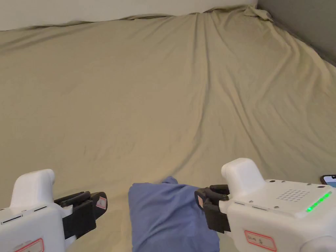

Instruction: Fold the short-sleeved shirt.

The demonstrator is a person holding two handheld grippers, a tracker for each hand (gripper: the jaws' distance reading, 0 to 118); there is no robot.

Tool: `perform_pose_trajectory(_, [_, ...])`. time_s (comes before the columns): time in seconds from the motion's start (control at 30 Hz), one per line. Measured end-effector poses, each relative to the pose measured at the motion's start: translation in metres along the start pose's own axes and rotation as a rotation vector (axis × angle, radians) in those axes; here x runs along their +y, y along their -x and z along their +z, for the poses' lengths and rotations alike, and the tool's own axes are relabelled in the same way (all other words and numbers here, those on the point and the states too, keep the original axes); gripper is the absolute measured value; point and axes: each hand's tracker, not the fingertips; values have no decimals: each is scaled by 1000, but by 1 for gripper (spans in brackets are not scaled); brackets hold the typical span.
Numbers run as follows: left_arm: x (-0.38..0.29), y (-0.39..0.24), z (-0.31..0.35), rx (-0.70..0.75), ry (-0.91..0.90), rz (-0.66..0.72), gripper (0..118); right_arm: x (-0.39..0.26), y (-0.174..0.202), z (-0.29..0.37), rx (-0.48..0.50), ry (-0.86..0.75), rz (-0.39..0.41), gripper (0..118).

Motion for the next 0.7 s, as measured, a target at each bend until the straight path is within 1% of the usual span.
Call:
perform_pose_trajectory(0.07, [-7,16,7,19,-1,40,0,-12,4,-37,-23,84,16,3])
perform_pose_trajectory(0.13, [-14,29,8,9,15,82,0,-25,5,-68,-87,163,71,3])
perform_pose_trajectory(0.17, [-17,32,4,0,25,90,0,-31,2,-81,-123,194,87,3])
perform_pose_trajectory(0.2, [-20,34,1,-7,33,102,0,-34,-1,-90,-138,220,87,3])
perform_pose_trajectory(0.27, [-27,40,-12,-29,64,121,0,-36,-7,-104,-111,244,81,3])
perform_pose_trajectory(0.33, [-31,55,-32,-73,108,173,0,-34,-10,-110,-93,251,103,3])
perform_pose_trajectory(0.37, [-31,63,-43,-115,142,214,18,-30,-17,-111,-64,246,99,3])
perform_pose_trajectory(0.4, [-32,72,-55,-165,179,266,52,-26,-25,-112,-16,252,68,3])
perform_pose_trajectory(0.43, [-32,82,-70,-216,230,327,83,-21,-38,-113,33,266,21,3])
perform_pose_trajectory(0.47, [-33,87,-86,-250,276,372,88,-18,-50,-116,81,279,-13,3])
perform_pose_trajectory(0.5, [-34,88,-99,-283,303,381,88,-15,-59,-118,127,299,-32,3])
perform_pose_trajectory(0.57, [-33,83,-121,-352,320,380,88,-9,-72,-121,177,315,-41,3])
perform_pose_trajectory(0.7, [-25,62,-165,-369,368,363,88,-9,-68,-123,182,319,-1,3])
